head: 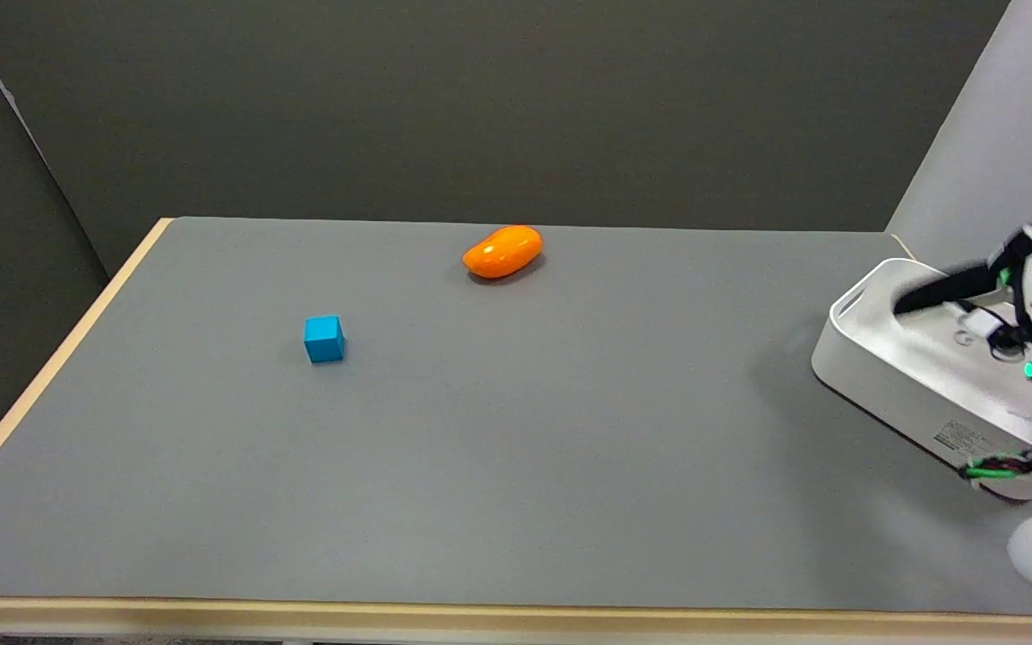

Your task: Place the blackboard eraser into the white box.

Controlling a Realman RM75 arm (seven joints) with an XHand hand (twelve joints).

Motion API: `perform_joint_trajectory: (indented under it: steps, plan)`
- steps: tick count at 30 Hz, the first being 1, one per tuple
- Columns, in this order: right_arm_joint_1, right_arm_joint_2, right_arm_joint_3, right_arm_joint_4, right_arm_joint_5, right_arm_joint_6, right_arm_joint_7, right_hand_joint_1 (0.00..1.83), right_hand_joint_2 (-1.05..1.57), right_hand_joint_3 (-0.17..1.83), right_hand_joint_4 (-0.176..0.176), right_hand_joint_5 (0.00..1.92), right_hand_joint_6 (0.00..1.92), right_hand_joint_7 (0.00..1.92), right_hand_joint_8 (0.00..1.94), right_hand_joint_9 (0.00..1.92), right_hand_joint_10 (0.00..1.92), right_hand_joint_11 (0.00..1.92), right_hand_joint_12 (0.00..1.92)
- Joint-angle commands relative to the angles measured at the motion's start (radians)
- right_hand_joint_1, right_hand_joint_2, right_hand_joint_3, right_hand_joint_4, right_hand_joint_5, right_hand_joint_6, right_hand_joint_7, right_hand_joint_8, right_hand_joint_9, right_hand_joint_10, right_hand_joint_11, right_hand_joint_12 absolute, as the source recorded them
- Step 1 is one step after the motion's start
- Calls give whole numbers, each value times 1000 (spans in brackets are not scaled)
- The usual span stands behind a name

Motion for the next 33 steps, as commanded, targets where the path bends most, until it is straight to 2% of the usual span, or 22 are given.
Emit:
perform_joint_trajectory:
  steps: [1,2,3,4,5,6,9,12,18,20,22,26,30,33]
  plan:
    - [-108,-67,-32,-68,204,23,15,1174,1126,334,-176,652,1508,707,1543,840,1508,324,1467]
    - [-103,-66,-41,-68,205,24,30,1062,1137,333,-96,650,1520,793,1460,831,1504,307,1480]
    - [-100,-65,-45,-65,202,24,42,969,1146,332,-30,649,1531,863,1391,824,1500,294,1491]
    - [-98,-65,-47,-60,198,24,50,864,985,552,-18,555,1247,790,1178,732,1407,246,1448]
    - [-96,-64,-47,-52,193,24,56,774,792,813,-28,443,907,678,950,625,1297,194,1393]
    - [-92,-61,-47,-38,183,24,59,736,719,898,-29,386,743,617,834,558,1230,163,1367]
    - [-81,-56,-45,-2,134,25,60,596,659,951,-17,260,522,433,603,382,999,111,1294]
    - [-50,-48,-45,68,19,54,98,539,639,955,-11,219,462,335,526,280,877,91,1265]
    - [70,-12,-64,221,-258,65,343,431,621,938,-7,122,374,174,381,118,745,44,1217]
    - [127,5,-111,284,-346,62,387,464,655,876,-14,103,331,159,339,88,739,2,1257]
    - [187,21,-169,342,-413,60,396,388,655,943,-17,81,329,142,359,75,719,12,1180]
    - [305,34,-318,460,-522,30,396,369,666,957,-16,80,329,169,362,108,732,16,1172]
    - [384,-40,-415,494,-670,-32,436,379,675,956,-10,101,351,212,365,182,762,33,1185]
    - [389,-126,-461,485,-699,-45,466,385,689,960,-6,117,358,246,374,232,787,57,1203]
